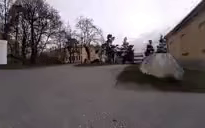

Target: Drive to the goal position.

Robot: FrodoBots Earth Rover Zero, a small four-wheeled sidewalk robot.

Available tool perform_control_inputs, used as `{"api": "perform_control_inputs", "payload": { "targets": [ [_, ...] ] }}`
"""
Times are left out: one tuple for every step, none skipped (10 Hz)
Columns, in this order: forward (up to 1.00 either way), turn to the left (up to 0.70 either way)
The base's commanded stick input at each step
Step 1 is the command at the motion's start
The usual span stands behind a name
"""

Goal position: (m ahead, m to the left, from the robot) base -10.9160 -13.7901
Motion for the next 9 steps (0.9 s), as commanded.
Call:
{"api": "perform_control_inputs", "payload": {
  "targets": [
    [0.00,-1.00],
    [0.00,-1.00],
    [0.00,-1.00],
    [0.00,-1.00],
    [0.00,-1.00],
    [0.00,-1.00],
    [0.00,-1.00],
    [0.00,-1.00],
    [0.00,-1.00]
  ]
}}
